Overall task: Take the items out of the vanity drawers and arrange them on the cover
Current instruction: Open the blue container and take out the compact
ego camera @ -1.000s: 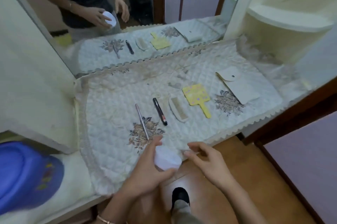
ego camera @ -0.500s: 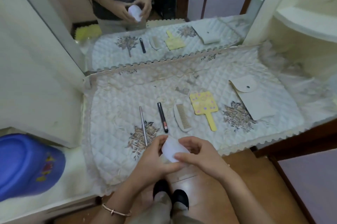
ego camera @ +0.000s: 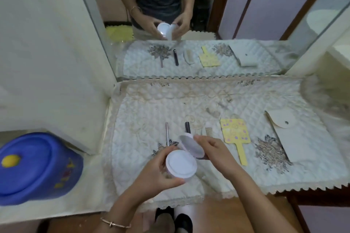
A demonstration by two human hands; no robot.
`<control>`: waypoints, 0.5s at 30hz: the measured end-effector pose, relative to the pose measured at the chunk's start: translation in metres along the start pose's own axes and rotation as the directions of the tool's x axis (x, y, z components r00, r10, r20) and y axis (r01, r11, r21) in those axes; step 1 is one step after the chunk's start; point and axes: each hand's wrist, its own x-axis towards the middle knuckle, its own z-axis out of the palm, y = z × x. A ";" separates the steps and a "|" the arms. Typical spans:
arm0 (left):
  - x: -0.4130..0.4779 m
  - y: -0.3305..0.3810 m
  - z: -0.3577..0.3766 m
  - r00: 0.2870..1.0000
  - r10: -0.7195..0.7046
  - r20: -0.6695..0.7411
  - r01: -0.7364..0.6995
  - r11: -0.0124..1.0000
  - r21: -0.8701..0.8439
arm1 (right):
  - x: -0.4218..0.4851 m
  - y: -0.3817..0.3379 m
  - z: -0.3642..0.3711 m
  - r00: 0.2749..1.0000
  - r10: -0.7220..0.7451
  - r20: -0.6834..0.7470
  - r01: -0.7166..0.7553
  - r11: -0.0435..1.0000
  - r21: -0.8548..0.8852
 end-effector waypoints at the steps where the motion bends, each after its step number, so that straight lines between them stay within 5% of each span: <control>1: -0.001 -0.003 -0.006 1.000 0.002 -0.022 -0.001 0.999 0.036 | 0.009 -0.003 0.005 0.999 0.048 -0.006 -0.048 0.998 0.035; 4: -0.005 -0.012 -0.025 0.994 0.010 -0.110 0.004 0.993 0.121 | 0.033 -0.010 0.027 0.997 0.077 0.008 -0.077 0.996 -0.047; 15: 0.004 -0.047 -0.040 0.899 -0.104 -0.426 0.191 0.967 0.167 | 0.084 -0.032 0.082 0.971 -0.171 0.169 0.216 0.929 -0.302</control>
